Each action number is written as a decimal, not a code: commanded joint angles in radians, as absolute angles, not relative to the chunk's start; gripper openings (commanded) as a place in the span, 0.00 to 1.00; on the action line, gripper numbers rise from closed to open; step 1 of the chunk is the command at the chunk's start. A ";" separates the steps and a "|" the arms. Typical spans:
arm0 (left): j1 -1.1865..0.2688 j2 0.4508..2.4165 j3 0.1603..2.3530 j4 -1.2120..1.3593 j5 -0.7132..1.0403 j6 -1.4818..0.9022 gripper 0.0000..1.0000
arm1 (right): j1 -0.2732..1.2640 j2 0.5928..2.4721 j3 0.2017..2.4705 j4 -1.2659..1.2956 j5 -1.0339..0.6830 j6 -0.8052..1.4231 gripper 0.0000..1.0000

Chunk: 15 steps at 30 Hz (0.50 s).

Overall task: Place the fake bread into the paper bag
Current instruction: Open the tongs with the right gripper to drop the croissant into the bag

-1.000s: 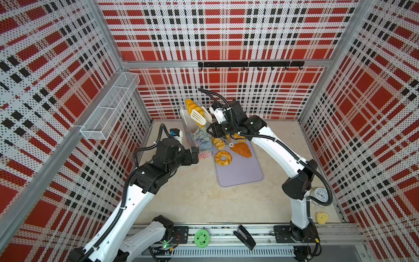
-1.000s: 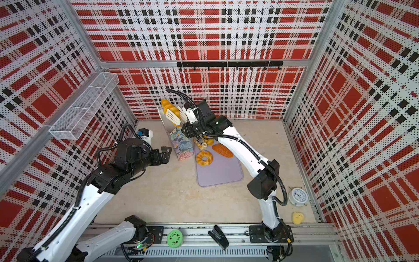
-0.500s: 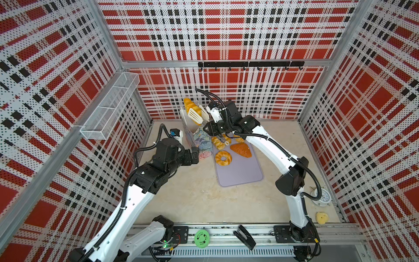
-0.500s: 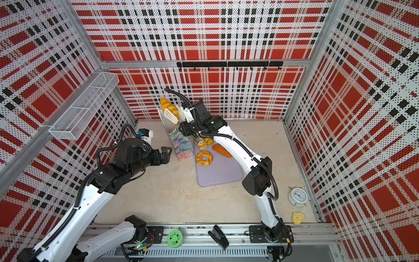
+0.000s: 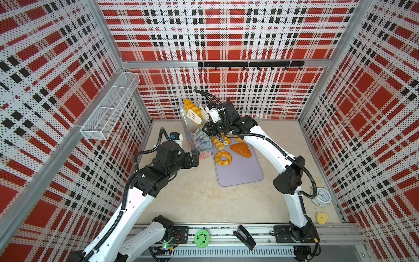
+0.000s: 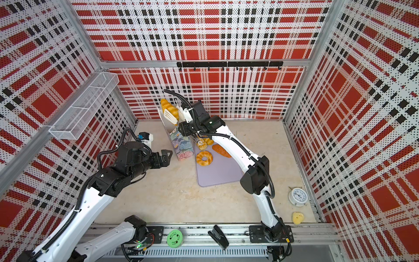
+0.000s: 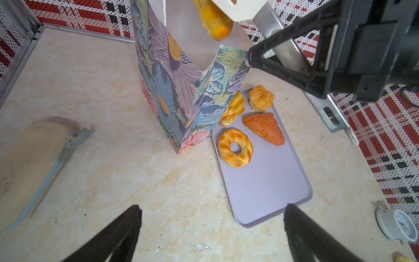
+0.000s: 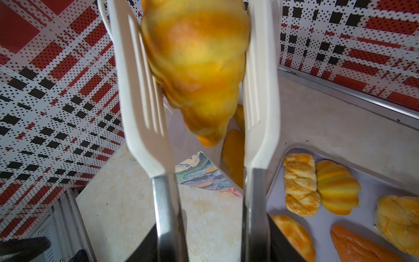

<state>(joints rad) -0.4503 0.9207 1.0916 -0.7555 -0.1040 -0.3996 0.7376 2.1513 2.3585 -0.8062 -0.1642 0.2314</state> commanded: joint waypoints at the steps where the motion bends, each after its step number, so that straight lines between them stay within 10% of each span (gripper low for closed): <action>1: -0.443 0.905 1.077 -0.738 -0.090 -0.414 0.99 | 0.731 2.170 2.420 -0.747 -0.161 0.219 0.57; 15: -0.466 0.915 1.111 -0.738 -0.088 -0.443 0.99 | 0.731 2.137 2.429 -0.804 -0.156 0.184 0.67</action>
